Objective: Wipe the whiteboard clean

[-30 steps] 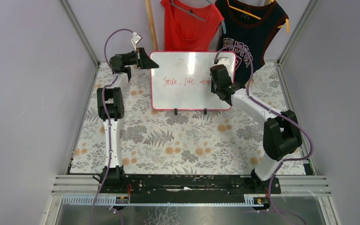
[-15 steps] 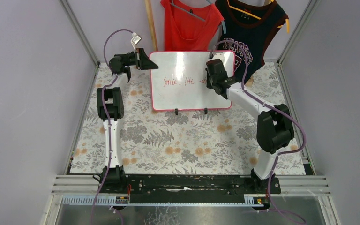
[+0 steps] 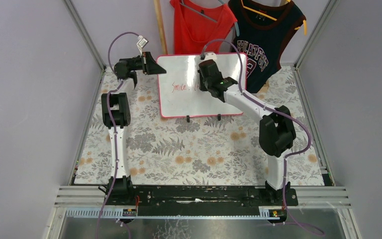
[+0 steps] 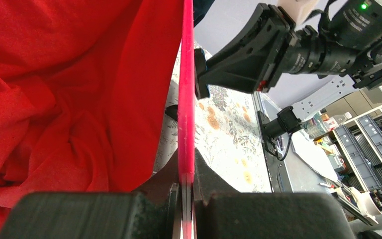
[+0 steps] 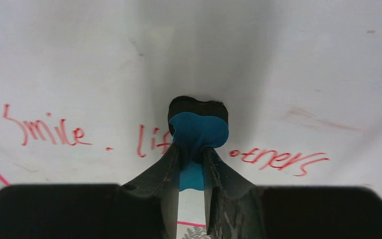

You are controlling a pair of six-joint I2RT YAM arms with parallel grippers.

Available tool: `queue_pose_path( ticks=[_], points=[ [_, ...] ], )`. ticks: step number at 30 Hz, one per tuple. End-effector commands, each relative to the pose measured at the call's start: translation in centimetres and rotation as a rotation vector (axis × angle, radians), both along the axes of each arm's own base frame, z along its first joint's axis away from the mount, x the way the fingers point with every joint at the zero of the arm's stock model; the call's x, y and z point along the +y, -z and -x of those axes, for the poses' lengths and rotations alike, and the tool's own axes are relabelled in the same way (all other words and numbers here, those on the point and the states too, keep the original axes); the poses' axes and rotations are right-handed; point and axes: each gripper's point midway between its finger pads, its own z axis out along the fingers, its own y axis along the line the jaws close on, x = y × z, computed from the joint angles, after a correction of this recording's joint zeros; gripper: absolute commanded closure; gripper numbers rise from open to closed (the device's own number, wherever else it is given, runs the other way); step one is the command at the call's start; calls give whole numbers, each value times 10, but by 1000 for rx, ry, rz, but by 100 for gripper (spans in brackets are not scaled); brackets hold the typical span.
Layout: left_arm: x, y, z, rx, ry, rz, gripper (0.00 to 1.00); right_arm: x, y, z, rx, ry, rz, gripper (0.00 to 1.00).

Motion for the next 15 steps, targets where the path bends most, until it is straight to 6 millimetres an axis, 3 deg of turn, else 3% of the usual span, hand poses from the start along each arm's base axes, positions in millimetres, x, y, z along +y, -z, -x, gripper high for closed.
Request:
queue_pose_path(
  ticks=[1, 8, 15],
  points=[
    [-5, 4, 12, -42, 41, -58, 100, 27, 0, 1, -2, -46, -40, 100],
    [-7, 8, 14, -42, 49, -61, 100, -7, 0, 2, -15, 32, 43, 100],
    [-8, 10, 14, -45, 53, -66, 100, -66, 9, 6, 3, 147, 102, 100]
  ],
)
